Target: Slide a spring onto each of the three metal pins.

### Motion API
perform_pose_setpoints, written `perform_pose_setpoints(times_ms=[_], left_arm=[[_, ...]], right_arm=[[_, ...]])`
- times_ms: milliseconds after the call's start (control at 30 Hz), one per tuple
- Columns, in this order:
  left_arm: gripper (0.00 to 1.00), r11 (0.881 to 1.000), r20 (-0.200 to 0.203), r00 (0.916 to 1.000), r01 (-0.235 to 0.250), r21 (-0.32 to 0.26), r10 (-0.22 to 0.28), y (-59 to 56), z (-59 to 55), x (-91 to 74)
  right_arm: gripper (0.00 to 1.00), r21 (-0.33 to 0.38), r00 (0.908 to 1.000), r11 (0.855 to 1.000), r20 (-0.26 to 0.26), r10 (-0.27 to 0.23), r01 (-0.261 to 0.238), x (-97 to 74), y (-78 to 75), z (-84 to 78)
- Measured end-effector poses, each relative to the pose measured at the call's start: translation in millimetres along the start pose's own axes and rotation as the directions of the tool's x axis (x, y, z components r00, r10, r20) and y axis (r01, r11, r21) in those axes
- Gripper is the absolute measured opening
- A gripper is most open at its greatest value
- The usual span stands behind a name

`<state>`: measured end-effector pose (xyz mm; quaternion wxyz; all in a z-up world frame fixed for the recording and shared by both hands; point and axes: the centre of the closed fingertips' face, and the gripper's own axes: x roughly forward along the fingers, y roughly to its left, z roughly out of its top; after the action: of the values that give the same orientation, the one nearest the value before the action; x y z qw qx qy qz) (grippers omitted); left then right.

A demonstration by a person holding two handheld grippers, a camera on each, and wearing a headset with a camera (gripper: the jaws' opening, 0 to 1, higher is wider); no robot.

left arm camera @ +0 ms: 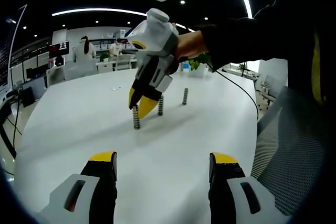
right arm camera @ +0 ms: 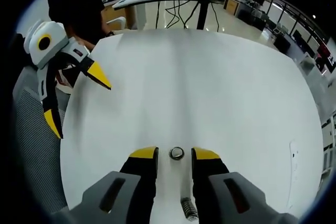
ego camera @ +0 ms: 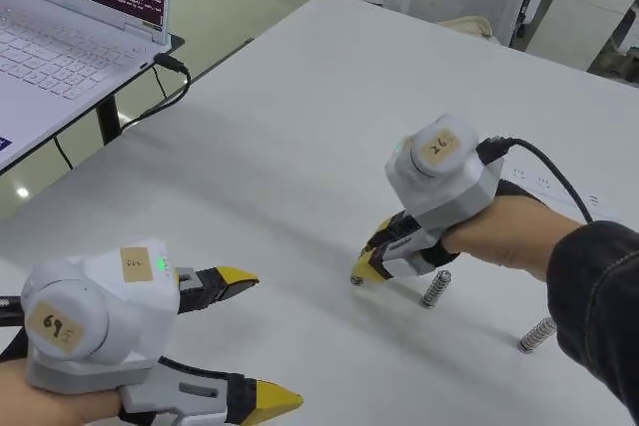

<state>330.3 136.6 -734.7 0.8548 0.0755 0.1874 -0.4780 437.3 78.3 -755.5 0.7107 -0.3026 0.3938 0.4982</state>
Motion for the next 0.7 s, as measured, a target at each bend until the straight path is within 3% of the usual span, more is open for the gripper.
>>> perform_pose_setpoints(times_ms=[200,400,700], left_arm=[[0.68,1.000,-0.002,1.0000,0.001,0.003,-0.001,0.0,0.5,0.3],[0.69,1.000,-0.005,1.0000,0.003,0.002,-0.003,-0.7,1.0,0.6],[0.69,1.000,-0.010,0.9999,0.006,0.004,-0.006,-2.6,1.2,1.3]], right_arm=[[0.34,0.002,0.9998,1.000,0.013,-0.013,0.013,-2.9,-1.1,1.0],[0.47,0.016,0.9975,0.999,0.060,-0.038,0.037,-8.0,-5.4,5.1],[0.80,0.043,0.9876,0.996,0.135,-0.079,0.074,-13.8,-9.4,10.4]])
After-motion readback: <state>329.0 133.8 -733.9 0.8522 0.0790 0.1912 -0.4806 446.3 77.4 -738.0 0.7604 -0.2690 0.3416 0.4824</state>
